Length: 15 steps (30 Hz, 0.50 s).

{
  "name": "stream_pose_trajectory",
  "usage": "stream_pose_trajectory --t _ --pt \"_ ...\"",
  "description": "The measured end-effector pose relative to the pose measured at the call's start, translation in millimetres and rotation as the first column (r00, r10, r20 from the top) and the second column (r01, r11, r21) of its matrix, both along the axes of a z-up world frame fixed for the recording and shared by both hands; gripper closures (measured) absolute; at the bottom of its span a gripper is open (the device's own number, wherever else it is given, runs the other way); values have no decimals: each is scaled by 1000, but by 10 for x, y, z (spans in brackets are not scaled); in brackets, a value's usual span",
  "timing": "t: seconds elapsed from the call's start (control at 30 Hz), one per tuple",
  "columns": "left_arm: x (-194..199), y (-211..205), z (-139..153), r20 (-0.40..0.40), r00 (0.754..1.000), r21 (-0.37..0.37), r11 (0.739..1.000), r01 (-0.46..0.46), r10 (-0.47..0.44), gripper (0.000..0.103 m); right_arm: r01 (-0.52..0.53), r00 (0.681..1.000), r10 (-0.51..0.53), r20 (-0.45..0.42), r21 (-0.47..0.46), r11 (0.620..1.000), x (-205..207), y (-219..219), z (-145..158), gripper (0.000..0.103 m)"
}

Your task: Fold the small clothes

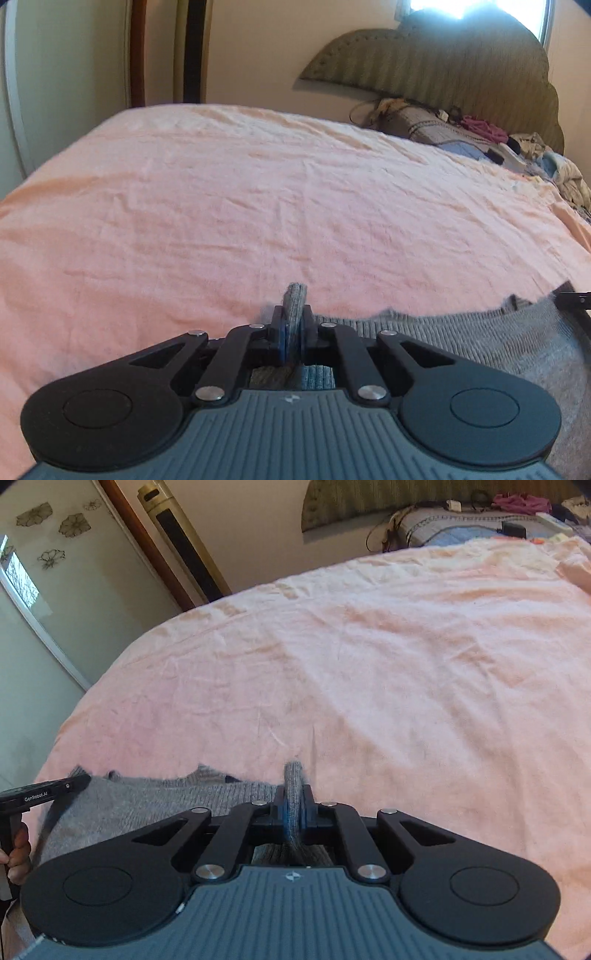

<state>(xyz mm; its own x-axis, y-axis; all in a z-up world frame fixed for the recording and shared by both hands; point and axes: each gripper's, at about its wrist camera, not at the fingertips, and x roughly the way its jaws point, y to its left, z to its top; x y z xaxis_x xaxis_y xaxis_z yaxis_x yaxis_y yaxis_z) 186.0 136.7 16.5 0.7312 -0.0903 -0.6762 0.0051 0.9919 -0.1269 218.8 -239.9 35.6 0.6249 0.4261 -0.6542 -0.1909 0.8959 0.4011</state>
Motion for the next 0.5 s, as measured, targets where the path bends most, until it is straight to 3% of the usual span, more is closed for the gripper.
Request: stream_pose_trajectory --t 0.07,0.1,0.17,0.23,0.3,0.37,0.4,0.47,0.5 --pt "-14 54 67 34 999 5 1000 -30 30 97 55 998 -56 31 56 997 5 -122 51 92" --pt "19 74 50 14 999 4 999 -42 41 97 70 997 -71 16 63 996 43 -161 7 92" --pt "42 64 -70 -26 998 42 998 -51 52 97 68 997 -67 -43 28 997 89 -115 -162 92" --pt "-63 6 -97 3 999 93 995 -38 38 94 87 996 -86 -36 24 996 33 -69 -238 91" --pt "-181 -19 15 2 999 98 994 -53 53 92 111 993 -108 -50 54 992 -19 -79 -174 74" --pt "-353 -35 165 55 996 101 992 -76 71 90 144 989 -146 24 58 988 -168 -102 8 34" --pt "-482 -68 261 101 992 88 992 -89 80 83 168 981 -172 86 58 984 -275 -96 124 31" --pt "-609 -229 347 162 986 56 997 -51 41 48 139 979 -151 135 96 986 -382 19 239 30" --pt "-642 -370 353 179 984 60 998 -26 14 17 106 984 -116 135 86 991 -389 154 258 28"
